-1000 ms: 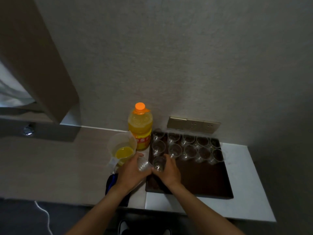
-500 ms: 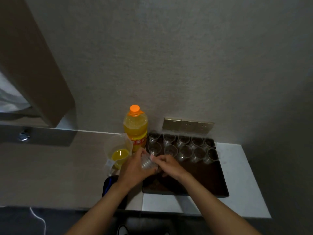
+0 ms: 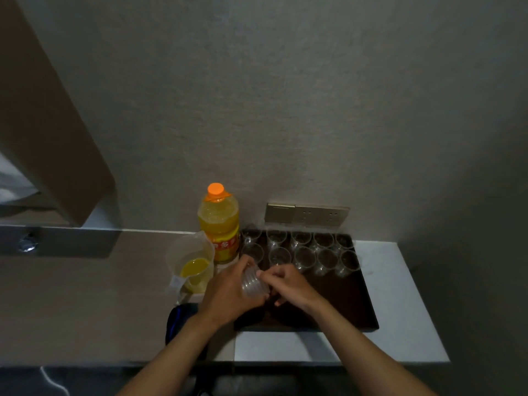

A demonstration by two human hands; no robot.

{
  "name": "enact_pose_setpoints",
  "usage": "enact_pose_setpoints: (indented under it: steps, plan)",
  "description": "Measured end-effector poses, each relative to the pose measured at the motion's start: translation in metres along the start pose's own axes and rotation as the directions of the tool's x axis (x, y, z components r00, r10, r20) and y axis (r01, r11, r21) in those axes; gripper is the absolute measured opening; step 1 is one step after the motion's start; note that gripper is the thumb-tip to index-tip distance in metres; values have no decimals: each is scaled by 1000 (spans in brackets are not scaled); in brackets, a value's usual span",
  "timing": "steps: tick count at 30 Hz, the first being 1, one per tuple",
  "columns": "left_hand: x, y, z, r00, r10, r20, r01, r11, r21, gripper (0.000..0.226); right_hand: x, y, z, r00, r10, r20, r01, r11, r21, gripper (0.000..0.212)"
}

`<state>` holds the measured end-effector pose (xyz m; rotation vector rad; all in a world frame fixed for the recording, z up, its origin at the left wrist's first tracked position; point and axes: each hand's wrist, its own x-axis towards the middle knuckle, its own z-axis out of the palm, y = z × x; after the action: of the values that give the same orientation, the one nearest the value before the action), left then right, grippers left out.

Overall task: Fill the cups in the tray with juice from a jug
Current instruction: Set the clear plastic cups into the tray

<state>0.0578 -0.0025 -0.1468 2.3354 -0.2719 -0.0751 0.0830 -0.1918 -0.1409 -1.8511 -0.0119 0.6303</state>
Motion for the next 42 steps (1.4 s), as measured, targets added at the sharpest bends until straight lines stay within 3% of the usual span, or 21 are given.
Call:
enact_pose_setpoints:
  steps: [3,7,9,14,19,25,30,35,42]
  plan:
    - [3,1,1,999,22,38,-22,1000,7,63,-2,5,-3,1000,-5,-16,5,1000,6,35]
    - [7,2,6,997,25,73,-24,999,-22,62,-5,12,-7,997,-22,-75,26,999,42,16]
    - [8,0,8,997,8,83,-4,999,-41,65,-6,16,-15,988,-25,-151,37,996,76,11]
    - [7,-9,9,996,-59,63,65,993,-102,75,-5,39,-45,917,78,-392,8,977,212,21]
    - [7,-13,12,993,-100,57,107,986,-126,75,0,81,-48,840,67,-538,-45,997,55,27]
    - [5,-14,19,993,-107,50,112,986,-126,70,4,102,-30,879,-131,-458,-34,941,-336,47]
    - [1,-14,17,992,-110,58,117,983,-140,61,10,100,-15,916,-116,-385,-49,918,-393,58]
    - [-1,-20,17,990,-137,44,142,980,-139,57,21,109,-2,913,-73,-401,-96,918,-386,72]
    - [-2,-28,15,985,-167,34,170,976,-139,61,29,108,7,899,-37,-436,-123,935,-333,53]
